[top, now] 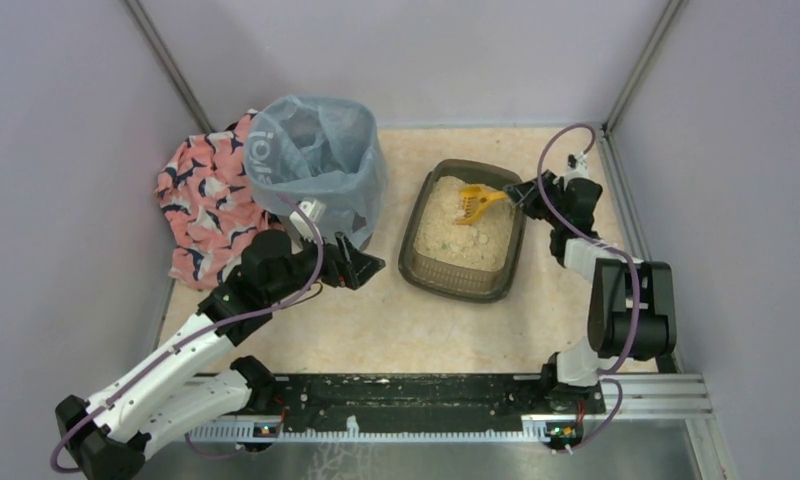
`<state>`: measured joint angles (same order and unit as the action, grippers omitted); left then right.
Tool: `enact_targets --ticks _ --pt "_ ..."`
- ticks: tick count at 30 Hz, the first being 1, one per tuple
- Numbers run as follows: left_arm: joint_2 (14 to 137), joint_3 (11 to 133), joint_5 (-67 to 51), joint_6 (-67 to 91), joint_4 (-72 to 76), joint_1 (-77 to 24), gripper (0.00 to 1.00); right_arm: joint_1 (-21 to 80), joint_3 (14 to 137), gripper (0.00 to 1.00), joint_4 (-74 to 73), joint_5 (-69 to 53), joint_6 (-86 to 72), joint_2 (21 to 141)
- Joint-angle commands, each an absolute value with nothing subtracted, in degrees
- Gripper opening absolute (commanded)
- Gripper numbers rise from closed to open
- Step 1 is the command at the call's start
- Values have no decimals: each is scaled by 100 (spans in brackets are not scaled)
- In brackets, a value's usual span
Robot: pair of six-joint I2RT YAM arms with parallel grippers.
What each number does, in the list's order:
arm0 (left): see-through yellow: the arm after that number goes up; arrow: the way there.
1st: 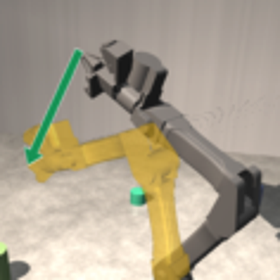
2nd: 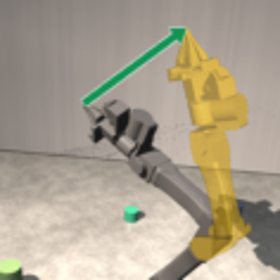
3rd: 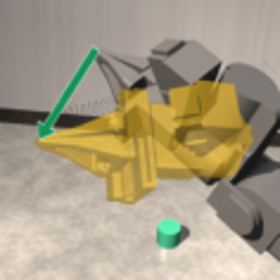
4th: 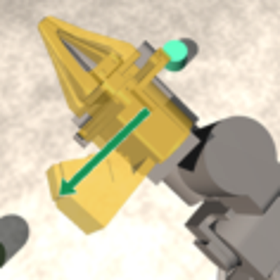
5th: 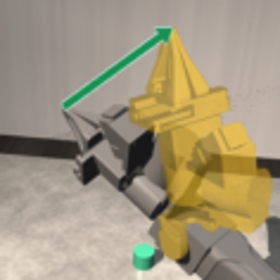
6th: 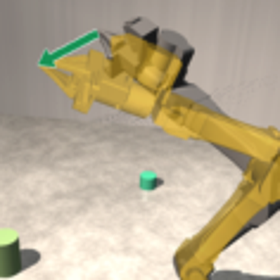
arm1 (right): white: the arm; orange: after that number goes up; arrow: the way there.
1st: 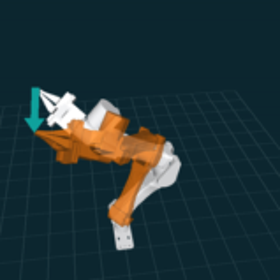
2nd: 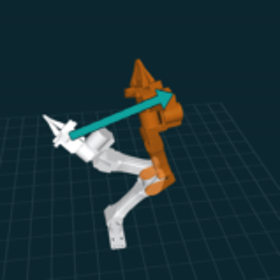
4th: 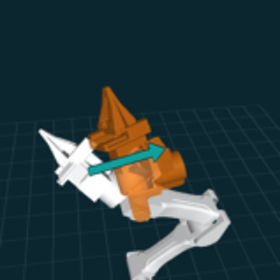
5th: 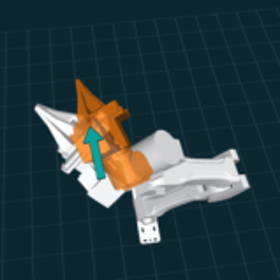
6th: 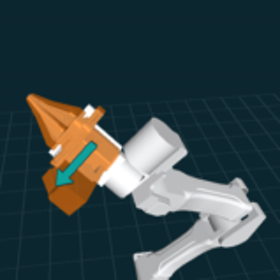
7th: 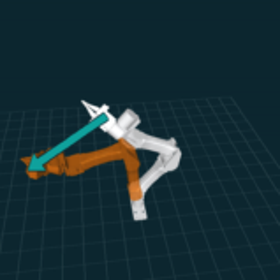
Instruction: Clean the litter box
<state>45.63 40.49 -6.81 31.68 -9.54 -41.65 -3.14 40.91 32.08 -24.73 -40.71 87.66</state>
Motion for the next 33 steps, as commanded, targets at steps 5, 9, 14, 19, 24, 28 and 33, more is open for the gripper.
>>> enact_targets --ticks 5,9,14,19,24,28,33 --pt "4466 3952 -773 3241 -694 -4166 99 -983 3723 0 4077 -3622 -4787 8550" --pt "4605 4006 -915 3241 -649 -4166 99 -1099 3446 0 4722 -3890 -5262 8546" --pt "4613 4043 -932 3158 -728 -4167 99 -1213 3271 0 4920 -4024 -5437 8338" --pt "4580 4009 -993 3192 -663 -4166 99 -1478 3250 0 4677 -4082 -5374 8043" --pt "4615 4031 -1073 3231 -626 -4166 99 -2125 3022 0 5523 -4487 -6027 8040" --pt "4584 4161 -1105 3223 -790 -4166 99 -2350 2681 0 7015 -4629 -6998 8499" --pt "4473 4338 -1035 3151 -1007 -4166 99 -2385 2239 0 9514 -4660 -8418 9760"
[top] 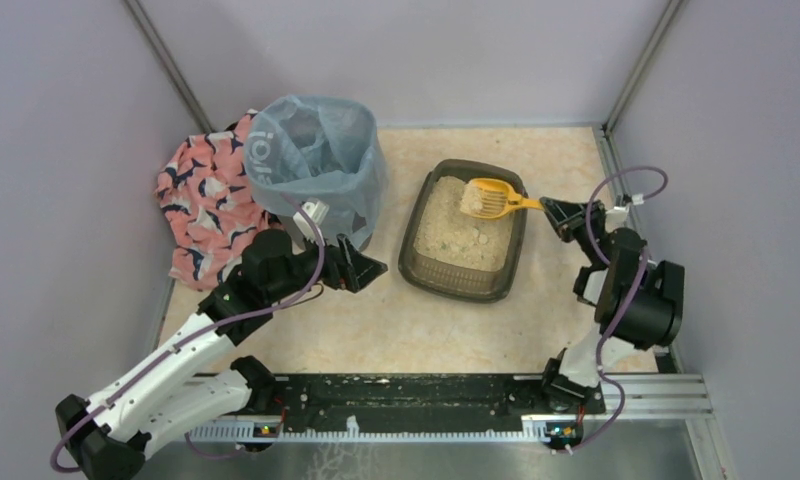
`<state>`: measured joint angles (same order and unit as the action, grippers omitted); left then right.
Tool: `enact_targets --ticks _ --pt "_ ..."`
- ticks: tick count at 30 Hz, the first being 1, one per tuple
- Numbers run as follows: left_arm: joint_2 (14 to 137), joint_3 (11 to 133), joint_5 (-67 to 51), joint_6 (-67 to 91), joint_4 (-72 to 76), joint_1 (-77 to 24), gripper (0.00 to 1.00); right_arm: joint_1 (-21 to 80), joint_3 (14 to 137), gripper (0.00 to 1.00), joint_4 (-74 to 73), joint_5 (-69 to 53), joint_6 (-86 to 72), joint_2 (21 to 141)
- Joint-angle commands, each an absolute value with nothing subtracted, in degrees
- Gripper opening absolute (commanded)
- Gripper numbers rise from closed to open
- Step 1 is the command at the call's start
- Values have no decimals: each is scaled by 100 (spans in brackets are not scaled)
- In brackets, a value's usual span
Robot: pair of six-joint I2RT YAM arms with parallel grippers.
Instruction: Clean the litter box
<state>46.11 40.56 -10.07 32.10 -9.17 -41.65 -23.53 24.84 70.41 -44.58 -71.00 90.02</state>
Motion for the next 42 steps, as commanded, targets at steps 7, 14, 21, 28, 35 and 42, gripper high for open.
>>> enact_targets --ticks 7,14,21,28,35,42 --pt "4387 4313 -1029 3275 -995 -4166 99 -2714 2039 0 9517 -4664 -8333 9765" --pt "4429 4215 -1089 3378 -759 -4166 99 -2727 1852 0 9829 -4473 -8402 9864" --pt "4440 4228 -974 3329 -736 -4167 99 -2902 1638 0 9673 -4272 -8264 9599" --pt "4530 4229 -1027 3322 -704 -4166 99 -2750 1552 0 9185 -4313 -7934 9212" --pt "4350 4127 -941 3327 -728 -4166 99 -2919 1501 0 9031 -4286 -7880 9173" --pt "4084 4180 -580 3108 -1032 -4166 99 -2547 1323 0 8615 -4099 -7567 8912"
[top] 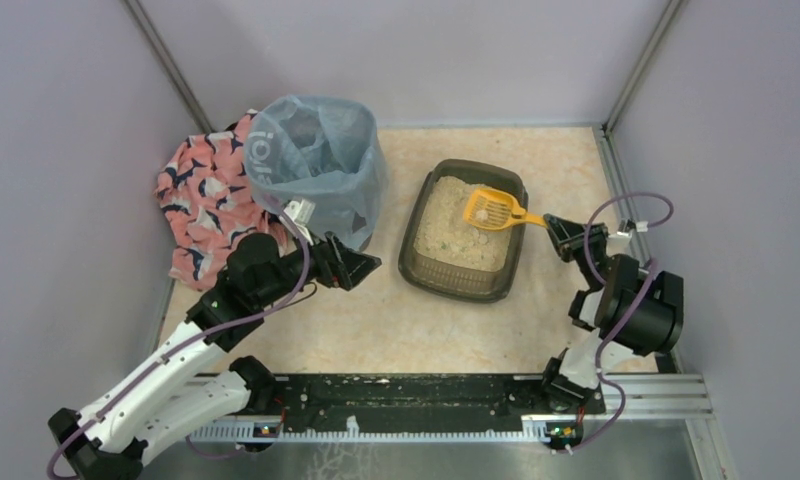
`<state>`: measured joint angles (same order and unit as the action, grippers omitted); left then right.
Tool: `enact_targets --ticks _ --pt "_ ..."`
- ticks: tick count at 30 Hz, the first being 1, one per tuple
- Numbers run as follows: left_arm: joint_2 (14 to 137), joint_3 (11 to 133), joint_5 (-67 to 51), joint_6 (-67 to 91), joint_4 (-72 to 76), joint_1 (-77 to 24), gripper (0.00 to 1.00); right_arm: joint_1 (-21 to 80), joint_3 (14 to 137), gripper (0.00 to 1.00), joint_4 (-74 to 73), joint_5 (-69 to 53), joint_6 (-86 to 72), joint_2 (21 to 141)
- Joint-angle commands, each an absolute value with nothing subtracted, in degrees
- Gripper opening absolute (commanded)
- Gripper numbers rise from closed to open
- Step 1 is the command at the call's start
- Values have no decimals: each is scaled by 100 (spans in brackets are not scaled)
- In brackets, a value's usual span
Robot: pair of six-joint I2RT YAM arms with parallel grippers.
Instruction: Clean the litter box
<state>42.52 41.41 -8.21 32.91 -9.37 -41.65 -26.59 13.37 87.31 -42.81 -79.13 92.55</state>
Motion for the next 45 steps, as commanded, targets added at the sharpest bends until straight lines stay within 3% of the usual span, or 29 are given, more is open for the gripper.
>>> enact_targets --ticks 1,4,8,11,13,21,25,34,39,45 --pt "4073 4183 -606 3110 -1022 -4166 99 -2361 1423 0 8505 -4206 -7534 8813" --pt "4181 4214 -681 3076 -995 -4166 99 -2305 1200 0 8158 -3737 -7435 8093" --pt "4346 4357 -840 3074 -1108 -4166 99 -2056 1946 0 5413 -3668 -6038 7262" --pt "4298 4281 -811 3110 -970 -4168 99 -2119 1680 0 5696 -3489 -6280 7061" --pt "4287 4250 -820 3157 -885 -4169 99 -2004 1899 0 5717 -3990 -6194 7365" --pt "4206 4291 -742 3130 -1050 -4166 99 -2262 1393 0 8989 -4183 -8023 8776" --pt "4137 4291 -654 3145 -1039 -4166 99 -1835 1510 0 9544 -4324 -8191 9254" --pt "4084 4485 -535 3068 -1269 -4166 99 -1897 1647 0 9056 -4242 -8404 8644" --pt "3928 4430 -415 3076 -1359 -4171 99 -1842 1987 0 8145 -4343 -8492 8003" --pt "3912 4545 -254 3038 -1536 -4166 99 -1361 3238 0 4761 -4280 -7501 6840"
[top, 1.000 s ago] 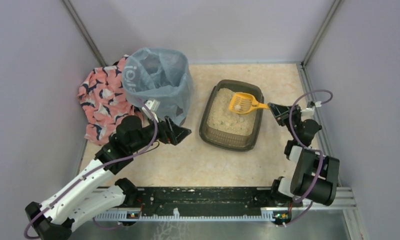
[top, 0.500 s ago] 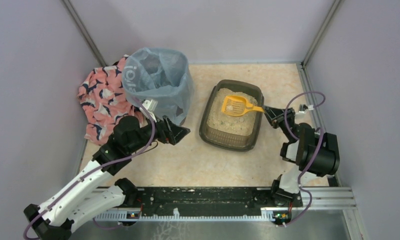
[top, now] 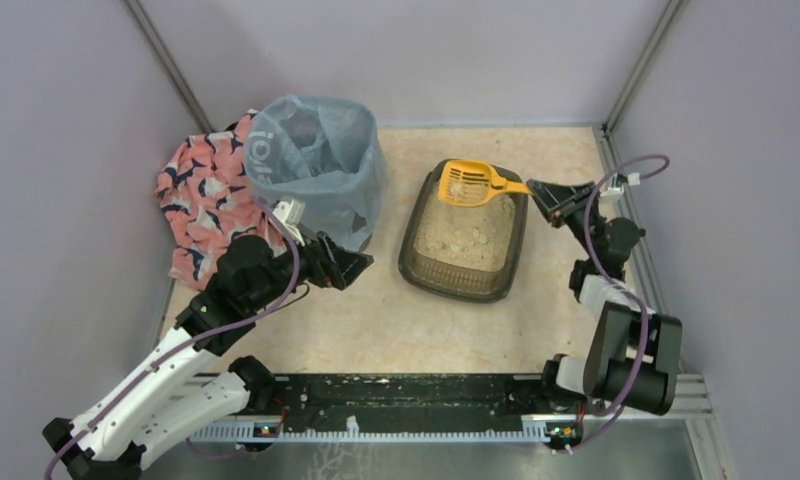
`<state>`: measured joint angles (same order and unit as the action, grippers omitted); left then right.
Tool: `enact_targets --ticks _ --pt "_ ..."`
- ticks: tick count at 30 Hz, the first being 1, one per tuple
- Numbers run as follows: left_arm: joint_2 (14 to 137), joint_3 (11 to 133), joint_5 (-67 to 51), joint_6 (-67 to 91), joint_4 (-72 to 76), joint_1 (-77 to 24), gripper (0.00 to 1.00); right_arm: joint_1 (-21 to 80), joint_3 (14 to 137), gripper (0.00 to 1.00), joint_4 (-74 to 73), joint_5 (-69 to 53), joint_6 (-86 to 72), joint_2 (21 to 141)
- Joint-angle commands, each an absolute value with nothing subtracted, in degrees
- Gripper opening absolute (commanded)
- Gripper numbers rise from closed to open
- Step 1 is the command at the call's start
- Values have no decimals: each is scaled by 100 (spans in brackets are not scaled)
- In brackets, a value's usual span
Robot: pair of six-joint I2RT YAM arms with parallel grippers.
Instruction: Clean the litter box
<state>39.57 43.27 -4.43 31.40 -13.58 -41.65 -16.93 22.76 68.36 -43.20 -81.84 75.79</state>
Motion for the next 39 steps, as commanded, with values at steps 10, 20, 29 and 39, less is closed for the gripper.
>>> enact_targets --ticks 10,20,29,39 --pt "3758 4540 -207 2958 -1643 -4166 99 -533 5149 0 3788 -4118 -7624 7246" --pt "3400 4458 -53 2986 -1890 -4166 99 721 7525 0 2910 -3717 -7156 8619" --pt "3169 4318 -55 3075 -1986 -4166 99 1888 10005 0 987 -3270 -5264 10091" --pt "3238 4383 463 2986 -1953 -4166 99 3343 11502 0 -546 -1324 -1182 10458"
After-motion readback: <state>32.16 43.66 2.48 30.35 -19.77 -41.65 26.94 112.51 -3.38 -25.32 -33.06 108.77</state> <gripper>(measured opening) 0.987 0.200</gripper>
